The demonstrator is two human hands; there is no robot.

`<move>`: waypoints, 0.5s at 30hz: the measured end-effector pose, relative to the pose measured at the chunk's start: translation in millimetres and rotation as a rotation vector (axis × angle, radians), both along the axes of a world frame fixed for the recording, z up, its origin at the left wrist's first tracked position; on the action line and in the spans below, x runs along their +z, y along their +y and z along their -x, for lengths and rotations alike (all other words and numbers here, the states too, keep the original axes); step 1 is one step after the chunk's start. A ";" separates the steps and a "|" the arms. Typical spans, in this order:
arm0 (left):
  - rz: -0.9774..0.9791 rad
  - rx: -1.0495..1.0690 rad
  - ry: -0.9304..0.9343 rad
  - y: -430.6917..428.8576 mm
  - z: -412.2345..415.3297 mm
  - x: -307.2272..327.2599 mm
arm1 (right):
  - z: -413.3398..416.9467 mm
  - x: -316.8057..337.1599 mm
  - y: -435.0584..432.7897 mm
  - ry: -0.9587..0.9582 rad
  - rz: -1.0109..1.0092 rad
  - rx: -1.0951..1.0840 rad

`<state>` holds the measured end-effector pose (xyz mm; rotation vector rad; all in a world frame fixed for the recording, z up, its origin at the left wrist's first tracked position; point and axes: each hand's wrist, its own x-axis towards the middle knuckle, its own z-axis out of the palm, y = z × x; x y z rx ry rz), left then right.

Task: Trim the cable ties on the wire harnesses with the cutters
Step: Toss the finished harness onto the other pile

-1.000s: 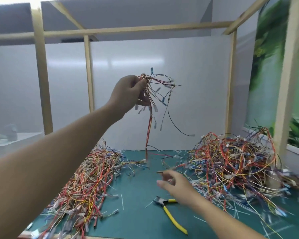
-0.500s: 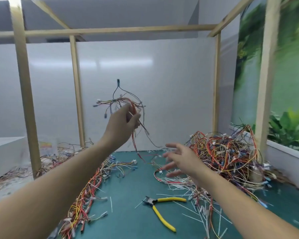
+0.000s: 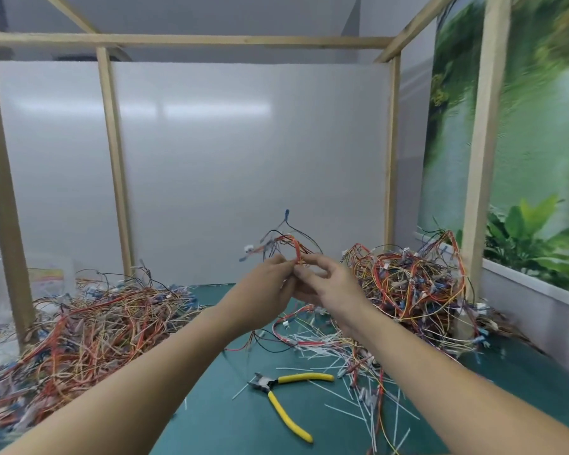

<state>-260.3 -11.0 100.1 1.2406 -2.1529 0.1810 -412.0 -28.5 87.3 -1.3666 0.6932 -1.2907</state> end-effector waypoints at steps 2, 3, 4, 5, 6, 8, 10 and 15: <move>0.046 -0.026 0.066 -0.6 4.1 -0.4 | 7.5 11.9 -7.0 0.019 0.011 -0.016; 0.064 -0.035 0.099 -0.6 5.3 -0.5 | 14.9 20.7 -14.1 0.037 0.016 -0.060; 0.073 -0.043 0.128 -0.1 5.6 -1.1 | 25.8 31.6 -23.9 0.063 0.019 -0.138; 0.077 -0.053 0.151 0.3 5.1 -2.4 | 40.4 43.8 -35.6 0.096 0.028 -0.240; 0.076 -0.063 0.160 0.8 3.6 -4.2 | 58.2 56.6 -47.8 0.142 0.045 -0.350; 0.059 -0.064 0.146 0.1 -1.0 -7.9 | 95.4 81.5 -73.3 0.308 0.090 -0.559; 0.035 -0.044 0.124 -2.0 -8.4 -13.2 | 122.6 96.9 -95.0 0.630 0.094 -0.738; -0.099 0.119 0.001 -14.2 -52.1 -41.8 | 92.5 70.7 -98.4 1.132 0.232 -0.733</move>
